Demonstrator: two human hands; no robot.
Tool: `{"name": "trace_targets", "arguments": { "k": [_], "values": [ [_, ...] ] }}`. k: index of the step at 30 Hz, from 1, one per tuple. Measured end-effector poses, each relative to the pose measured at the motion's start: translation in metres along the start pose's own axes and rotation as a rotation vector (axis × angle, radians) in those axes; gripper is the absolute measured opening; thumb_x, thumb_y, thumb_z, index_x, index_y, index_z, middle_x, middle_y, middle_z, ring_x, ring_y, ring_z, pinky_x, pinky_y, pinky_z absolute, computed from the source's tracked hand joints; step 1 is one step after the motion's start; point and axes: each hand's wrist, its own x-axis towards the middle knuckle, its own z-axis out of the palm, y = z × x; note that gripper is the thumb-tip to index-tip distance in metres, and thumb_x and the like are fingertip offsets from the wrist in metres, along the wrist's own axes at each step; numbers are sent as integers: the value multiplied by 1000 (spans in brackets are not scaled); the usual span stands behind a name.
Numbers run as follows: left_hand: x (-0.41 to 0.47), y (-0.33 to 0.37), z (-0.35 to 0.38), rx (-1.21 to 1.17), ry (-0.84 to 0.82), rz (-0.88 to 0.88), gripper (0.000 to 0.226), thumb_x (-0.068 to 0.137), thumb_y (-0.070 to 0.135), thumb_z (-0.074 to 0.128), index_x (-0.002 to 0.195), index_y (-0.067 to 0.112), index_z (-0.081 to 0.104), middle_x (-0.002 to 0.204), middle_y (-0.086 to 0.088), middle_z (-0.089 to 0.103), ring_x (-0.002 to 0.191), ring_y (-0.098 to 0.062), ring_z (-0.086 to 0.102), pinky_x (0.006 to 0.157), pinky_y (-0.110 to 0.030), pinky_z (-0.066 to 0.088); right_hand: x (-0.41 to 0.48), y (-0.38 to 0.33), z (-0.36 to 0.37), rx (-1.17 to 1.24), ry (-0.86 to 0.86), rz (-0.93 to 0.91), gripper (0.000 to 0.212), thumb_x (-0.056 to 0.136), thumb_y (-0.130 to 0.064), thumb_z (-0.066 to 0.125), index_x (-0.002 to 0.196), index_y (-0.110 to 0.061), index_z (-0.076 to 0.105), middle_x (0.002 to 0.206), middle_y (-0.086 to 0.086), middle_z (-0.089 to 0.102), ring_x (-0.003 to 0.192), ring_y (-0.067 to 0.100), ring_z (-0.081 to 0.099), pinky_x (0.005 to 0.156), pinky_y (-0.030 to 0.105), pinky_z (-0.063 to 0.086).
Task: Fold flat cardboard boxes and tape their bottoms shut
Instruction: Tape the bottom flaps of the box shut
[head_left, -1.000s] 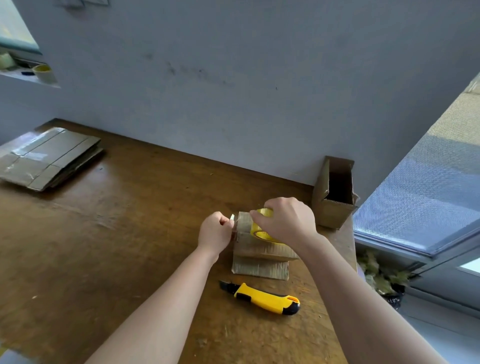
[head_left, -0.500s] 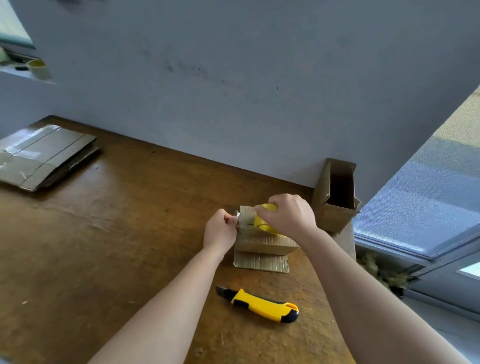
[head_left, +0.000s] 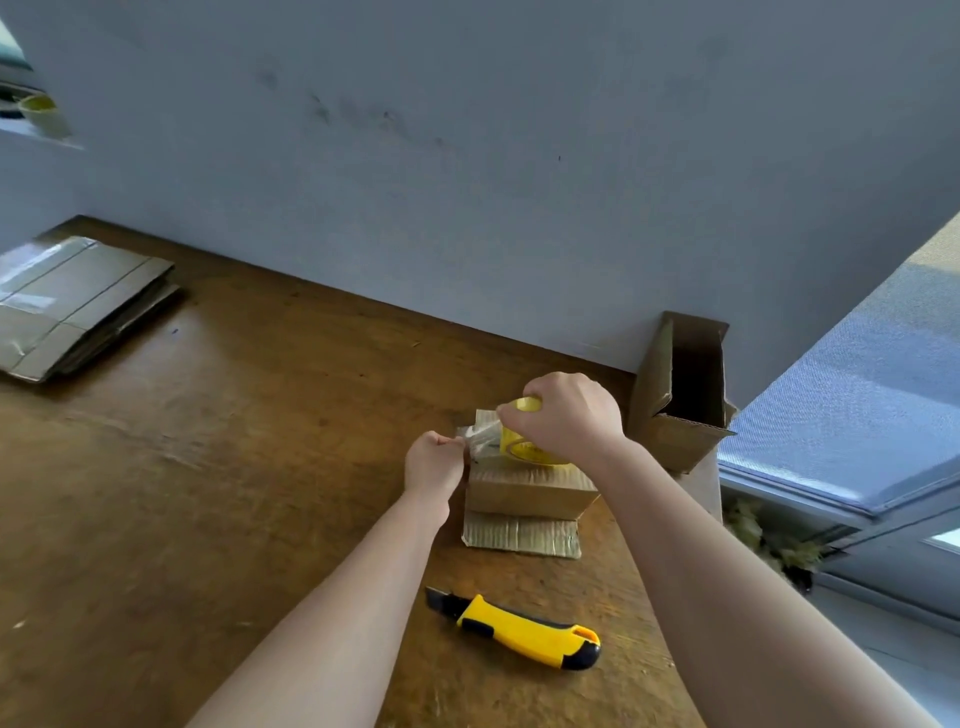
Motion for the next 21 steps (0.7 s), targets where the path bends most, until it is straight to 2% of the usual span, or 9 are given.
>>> {"name": "trace_targets", "arguments": {
  "k": [1,4,8,11,13,14,16,18,21],
  "values": [
    [2,-1,1,-22,-5,-10,11,92,17,55,87,8,60,90,-10,63,82,-22,58,69,-35,47,1,0,0,5,-1,2,39,81,-58,55,56,-29,47,63,-9,52,63,16,51,46,23,29],
    [6,-4,3,-52,-11,-29,11,92,18,56,85,11,60,89,-8,64,79,-18,57,60,-30,42,3,0,1,12,6,4,44,80,-57,56,51,-29,38,57,-11,45,55,11,43,45,23,25],
    [7,0,6,-58,-60,-172,16,94,22,55,88,8,57,85,-6,61,74,-18,53,62,-30,41,4,1,2,18,14,-6,35,80,-58,56,61,-29,51,59,-12,49,56,9,45,45,22,27],
    [4,7,6,-51,-111,-290,18,93,23,51,92,10,63,80,-5,59,71,-19,49,58,-30,37,3,2,3,18,18,-11,35,80,-57,57,61,-29,51,59,-11,49,58,11,48,45,22,26],
    [5,7,8,40,-94,-199,28,92,23,50,113,7,60,93,-8,61,83,-22,54,65,-31,41,3,1,4,23,23,-12,35,79,-57,57,61,-28,53,59,-10,51,59,13,51,46,22,28],
    [7,6,8,119,-48,-126,37,92,25,54,122,5,54,106,-9,61,94,-25,56,76,-33,45,3,1,4,26,27,-9,35,79,-57,58,60,-28,53,59,-10,52,59,14,52,46,22,28],
    [6,4,2,289,91,12,48,86,27,66,125,7,46,117,-9,58,107,-28,56,91,-43,48,2,1,3,34,33,0,35,78,-57,58,59,-28,53,58,-10,51,59,14,51,46,22,28],
    [3,2,-2,368,216,245,43,84,18,69,121,11,49,115,-6,58,106,-25,58,88,-41,51,2,2,3,40,37,8,34,78,-57,58,61,-28,54,58,-10,51,60,14,50,46,22,27],
    [-12,-4,3,363,193,544,31,95,10,52,125,15,55,114,-5,64,107,-21,60,86,-30,52,2,1,4,34,55,16,38,77,-57,58,55,-28,47,54,-11,46,56,12,46,45,22,24]
  ]
}}
